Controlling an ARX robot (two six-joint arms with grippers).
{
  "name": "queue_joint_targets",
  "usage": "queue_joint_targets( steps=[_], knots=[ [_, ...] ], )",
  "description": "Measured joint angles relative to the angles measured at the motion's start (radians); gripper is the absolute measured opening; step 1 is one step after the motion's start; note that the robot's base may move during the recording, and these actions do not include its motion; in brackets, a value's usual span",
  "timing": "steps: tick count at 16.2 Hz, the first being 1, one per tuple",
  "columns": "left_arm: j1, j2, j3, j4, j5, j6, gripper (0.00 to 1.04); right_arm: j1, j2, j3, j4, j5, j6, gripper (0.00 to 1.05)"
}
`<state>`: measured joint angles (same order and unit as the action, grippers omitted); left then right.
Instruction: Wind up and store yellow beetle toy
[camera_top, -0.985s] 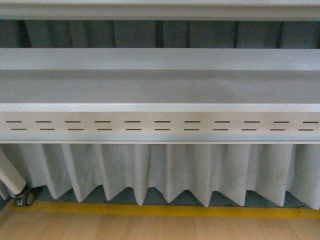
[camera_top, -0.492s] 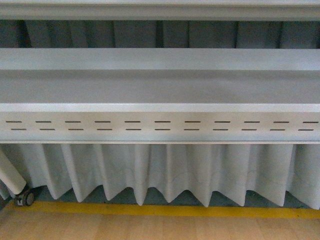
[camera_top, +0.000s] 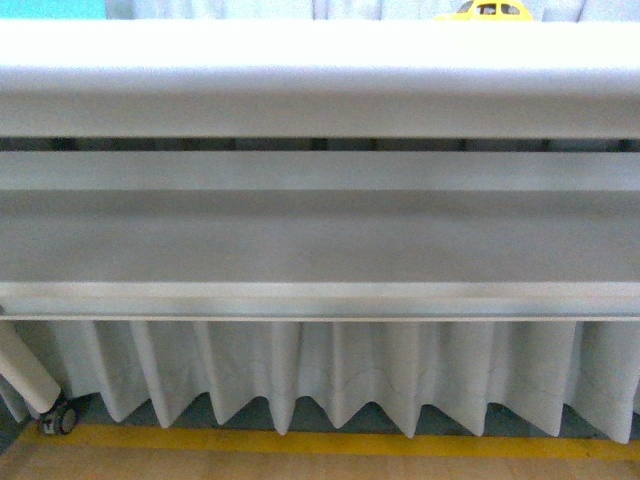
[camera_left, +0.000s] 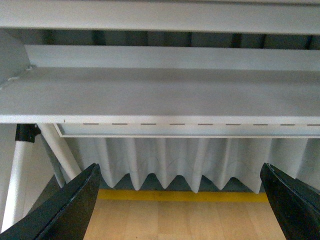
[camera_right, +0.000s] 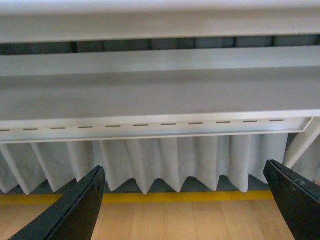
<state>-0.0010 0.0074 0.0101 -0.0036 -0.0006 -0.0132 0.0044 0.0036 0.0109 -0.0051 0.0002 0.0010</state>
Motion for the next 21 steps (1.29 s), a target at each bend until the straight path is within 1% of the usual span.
queue_joint_targets(
  steps=[21],
  knots=[
    [0.0,0.0,0.0,0.004,0.002,0.008,0.98,0.0,0.0,0.0,0.005,0.0,-0.001,0.98]
  ],
)
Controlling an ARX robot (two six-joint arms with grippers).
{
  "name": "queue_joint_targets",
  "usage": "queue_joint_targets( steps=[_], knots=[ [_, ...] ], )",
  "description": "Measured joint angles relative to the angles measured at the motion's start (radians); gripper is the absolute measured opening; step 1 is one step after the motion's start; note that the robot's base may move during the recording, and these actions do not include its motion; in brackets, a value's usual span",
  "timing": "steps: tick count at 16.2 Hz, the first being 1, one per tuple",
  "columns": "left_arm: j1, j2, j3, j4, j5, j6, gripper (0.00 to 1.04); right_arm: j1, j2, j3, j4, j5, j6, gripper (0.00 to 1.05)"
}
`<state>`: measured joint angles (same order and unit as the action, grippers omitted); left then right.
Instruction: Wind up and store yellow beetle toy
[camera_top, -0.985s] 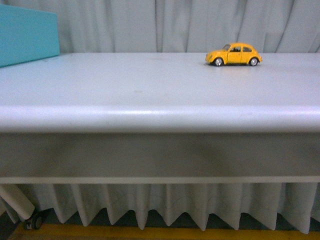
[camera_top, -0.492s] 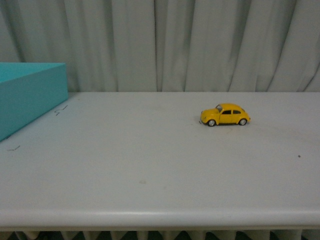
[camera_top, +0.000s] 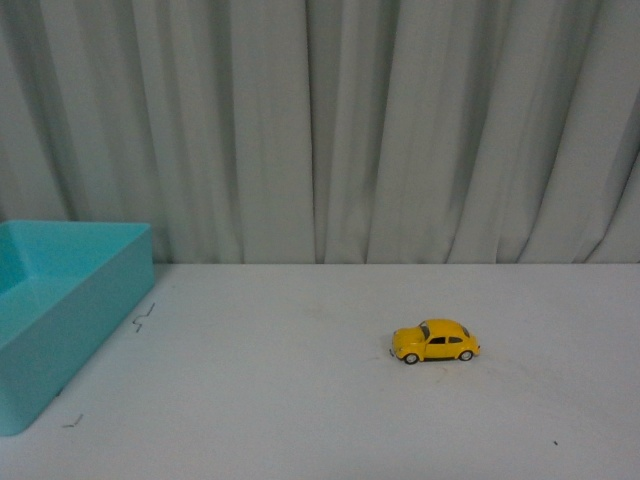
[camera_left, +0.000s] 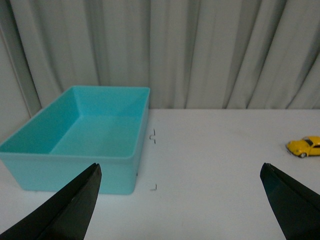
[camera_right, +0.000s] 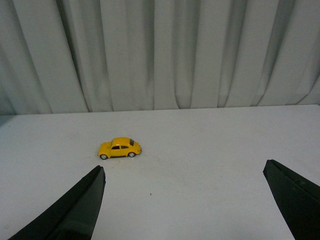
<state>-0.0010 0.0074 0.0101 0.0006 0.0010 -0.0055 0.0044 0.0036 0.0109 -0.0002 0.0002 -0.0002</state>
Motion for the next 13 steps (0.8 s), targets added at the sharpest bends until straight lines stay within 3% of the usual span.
queue_joint_targets(
  steps=[13],
  knots=[
    [0.0,0.0,0.0,-0.004,-0.001,0.003,0.98,0.0,0.0,0.0,-0.004,0.0,0.0,0.98]
  ],
)
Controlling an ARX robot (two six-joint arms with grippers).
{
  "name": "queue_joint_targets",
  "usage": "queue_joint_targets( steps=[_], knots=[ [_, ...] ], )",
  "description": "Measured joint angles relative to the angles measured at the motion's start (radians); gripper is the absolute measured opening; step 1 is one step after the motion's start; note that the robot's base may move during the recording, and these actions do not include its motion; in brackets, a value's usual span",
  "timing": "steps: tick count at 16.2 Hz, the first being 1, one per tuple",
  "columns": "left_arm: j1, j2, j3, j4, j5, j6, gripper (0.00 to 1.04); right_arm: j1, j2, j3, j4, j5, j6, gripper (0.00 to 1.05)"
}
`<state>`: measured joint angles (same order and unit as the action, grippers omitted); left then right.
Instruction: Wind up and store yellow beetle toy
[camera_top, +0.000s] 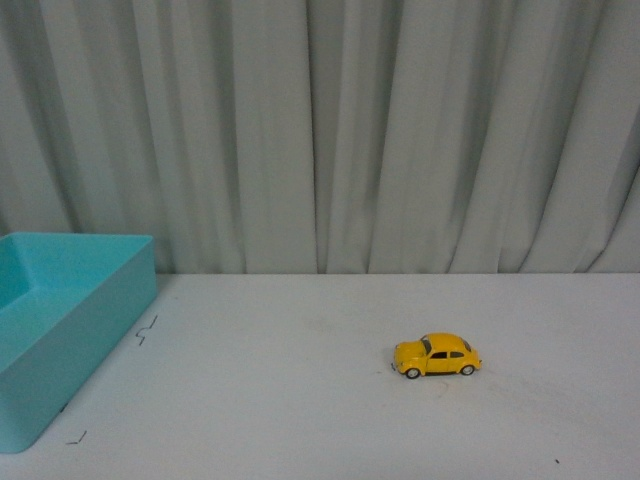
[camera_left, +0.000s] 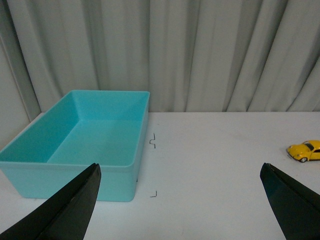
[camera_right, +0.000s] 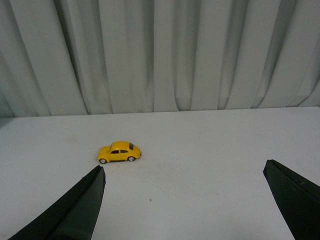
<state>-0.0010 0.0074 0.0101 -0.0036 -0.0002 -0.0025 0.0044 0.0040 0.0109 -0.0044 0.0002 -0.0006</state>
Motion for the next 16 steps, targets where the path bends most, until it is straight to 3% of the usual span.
queue_joint_targets(
  steps=[16],
  knots=[
    [0.0,0.0,0.0,0.0,0.0,0.0,0.98,0.0,0.0,0.0,0.0,0.0,0.0,0.98]
  ],
)
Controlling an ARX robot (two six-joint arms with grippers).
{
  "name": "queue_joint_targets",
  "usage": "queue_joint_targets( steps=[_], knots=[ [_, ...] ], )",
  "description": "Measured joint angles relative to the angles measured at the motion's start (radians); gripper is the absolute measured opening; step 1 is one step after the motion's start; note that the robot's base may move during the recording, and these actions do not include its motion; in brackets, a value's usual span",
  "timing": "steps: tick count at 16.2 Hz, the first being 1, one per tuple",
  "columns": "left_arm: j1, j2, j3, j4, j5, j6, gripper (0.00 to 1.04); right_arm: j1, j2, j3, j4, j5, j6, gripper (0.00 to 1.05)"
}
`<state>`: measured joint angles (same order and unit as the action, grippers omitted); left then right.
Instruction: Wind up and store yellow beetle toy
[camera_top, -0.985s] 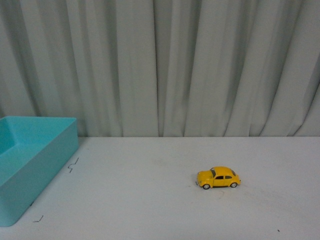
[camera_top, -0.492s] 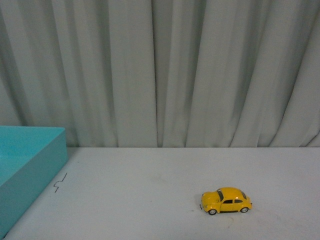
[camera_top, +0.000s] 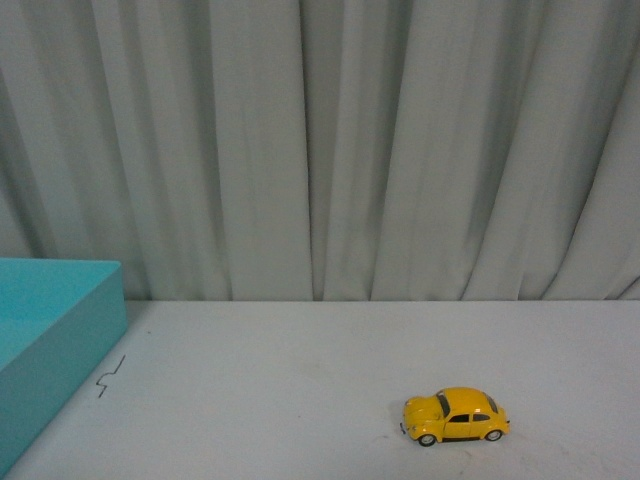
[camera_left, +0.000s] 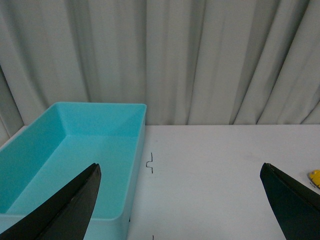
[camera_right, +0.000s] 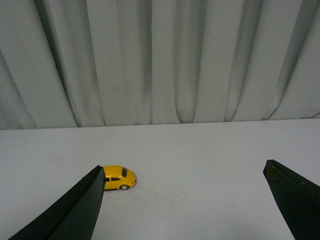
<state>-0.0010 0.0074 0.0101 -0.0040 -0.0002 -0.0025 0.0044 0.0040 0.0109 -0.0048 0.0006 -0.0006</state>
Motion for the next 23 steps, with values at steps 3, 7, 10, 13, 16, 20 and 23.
queue_joint_targets(
  steps=[3,7,10,13,16,20,23],
  knots=[
    [0.0,0.0,0.0,0.0,0.0,0.0,0.98,0.0,0.0,0.0,0.0,0.0,0.0,0.98],
    [0.0,0.0,0.0,0.0,0.0,0.0,0.98,0.0,0.0,0.0,0.0,0.0,0.0,0.98],
    [0.0,0.0,0.0,0.0,0.0,0.0,0.98,-0.002,0.0,0.0,-0.003,-0.004,0.004,0.98],
    [0.0,0.0,0.0,0.0,0.0,0.0,0.98,-0.115,0.055,0.001,0.054,-0.137,0.095,0.98],
    [0.0,0.0,0.0,0.0,0.0,0.0,0.98,-0.262,0.172,0.003,0.205,-0.24,0.146,0.98],
    [0.0,0.0,0.0,0.0,0.0,0.001,0.98,-0.73,1.256,0.353,1.024,-0.457,0.203,0.98],
    [0.0,0.0,0.0,0.0,0.0,0.002,0.98,-0.544,1.482,0.603,0.941,-0.387,0.192,0.98]
  ],
)
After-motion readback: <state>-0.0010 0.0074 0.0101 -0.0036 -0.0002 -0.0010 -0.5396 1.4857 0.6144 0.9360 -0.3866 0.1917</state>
